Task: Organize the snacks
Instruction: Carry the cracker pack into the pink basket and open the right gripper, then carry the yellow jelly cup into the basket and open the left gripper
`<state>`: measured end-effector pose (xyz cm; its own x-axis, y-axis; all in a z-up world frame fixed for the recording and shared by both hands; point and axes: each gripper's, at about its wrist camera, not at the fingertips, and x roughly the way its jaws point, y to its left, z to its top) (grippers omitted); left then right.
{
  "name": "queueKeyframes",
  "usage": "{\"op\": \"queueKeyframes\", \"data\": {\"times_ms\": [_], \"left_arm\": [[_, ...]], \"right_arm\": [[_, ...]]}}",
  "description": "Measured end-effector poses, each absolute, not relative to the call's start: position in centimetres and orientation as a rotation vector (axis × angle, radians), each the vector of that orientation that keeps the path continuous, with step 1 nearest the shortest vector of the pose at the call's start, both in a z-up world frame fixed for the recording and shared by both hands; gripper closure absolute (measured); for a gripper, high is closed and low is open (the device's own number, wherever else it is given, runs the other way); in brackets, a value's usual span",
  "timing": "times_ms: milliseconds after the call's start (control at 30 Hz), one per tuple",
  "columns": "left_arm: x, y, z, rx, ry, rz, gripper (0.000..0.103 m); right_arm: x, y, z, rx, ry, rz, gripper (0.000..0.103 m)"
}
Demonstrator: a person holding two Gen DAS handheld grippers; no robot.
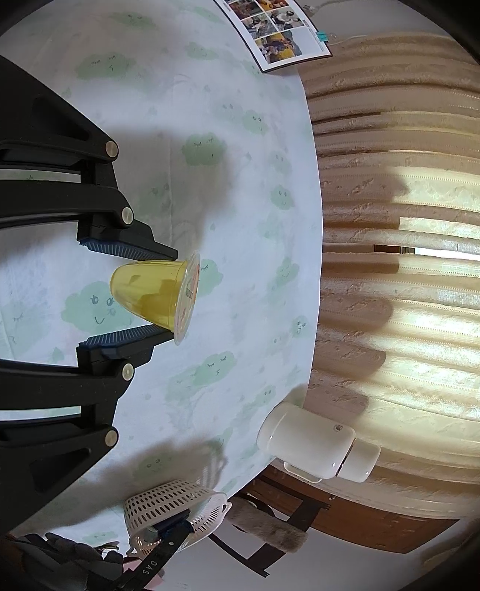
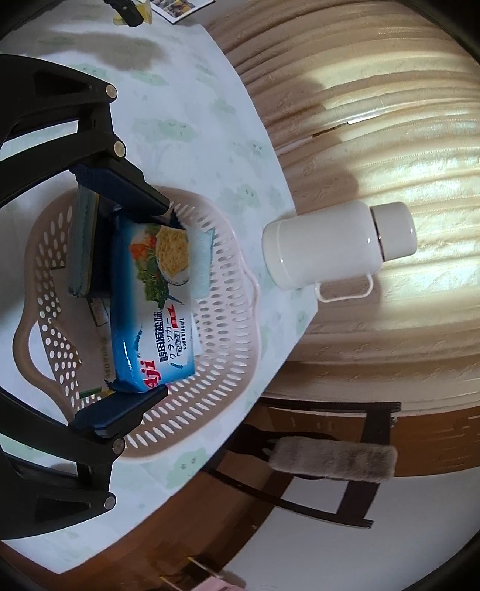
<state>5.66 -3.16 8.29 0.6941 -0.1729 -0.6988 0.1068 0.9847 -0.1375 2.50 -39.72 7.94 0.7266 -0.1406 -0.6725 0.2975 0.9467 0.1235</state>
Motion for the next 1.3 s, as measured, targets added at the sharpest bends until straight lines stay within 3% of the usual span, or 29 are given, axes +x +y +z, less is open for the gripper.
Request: {"op": "queueKeyframes", "data": {"times_ms": [1300], "left_arm": [[5.5,-5.6,6.3,-0.041,0.837,-0.169,0.072]], "right_arm": [[-2.6,-44.1,9.7,0.405,0.559,-0.273,0.011]]}}
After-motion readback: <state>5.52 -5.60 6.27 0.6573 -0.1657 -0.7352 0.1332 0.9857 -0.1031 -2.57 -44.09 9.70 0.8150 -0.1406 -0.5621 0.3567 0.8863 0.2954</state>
